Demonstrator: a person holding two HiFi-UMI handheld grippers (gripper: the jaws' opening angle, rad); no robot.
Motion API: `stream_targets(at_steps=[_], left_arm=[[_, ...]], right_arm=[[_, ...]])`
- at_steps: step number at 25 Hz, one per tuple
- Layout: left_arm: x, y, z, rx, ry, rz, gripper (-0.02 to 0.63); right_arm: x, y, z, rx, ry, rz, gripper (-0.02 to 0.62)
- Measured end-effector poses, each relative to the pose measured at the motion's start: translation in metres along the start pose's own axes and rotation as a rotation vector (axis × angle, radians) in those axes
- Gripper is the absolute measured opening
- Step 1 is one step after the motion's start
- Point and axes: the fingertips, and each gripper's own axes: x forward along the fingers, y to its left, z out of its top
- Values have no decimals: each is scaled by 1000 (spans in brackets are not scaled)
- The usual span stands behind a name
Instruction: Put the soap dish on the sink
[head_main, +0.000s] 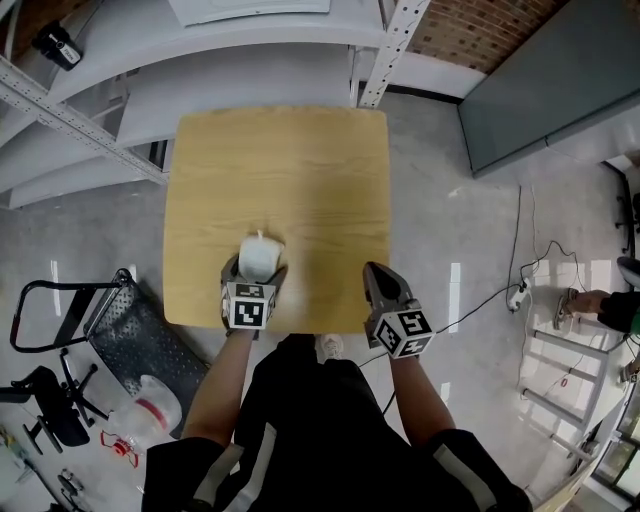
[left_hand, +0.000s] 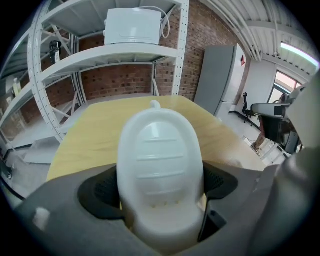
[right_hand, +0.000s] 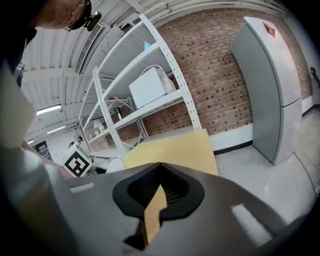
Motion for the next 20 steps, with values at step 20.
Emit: stream_targets(at_steps=[20], left_arm=[[29,-5,-10,-53,54,-3,465]], right_arm=[[2,5,-6,8,29,28,6]])
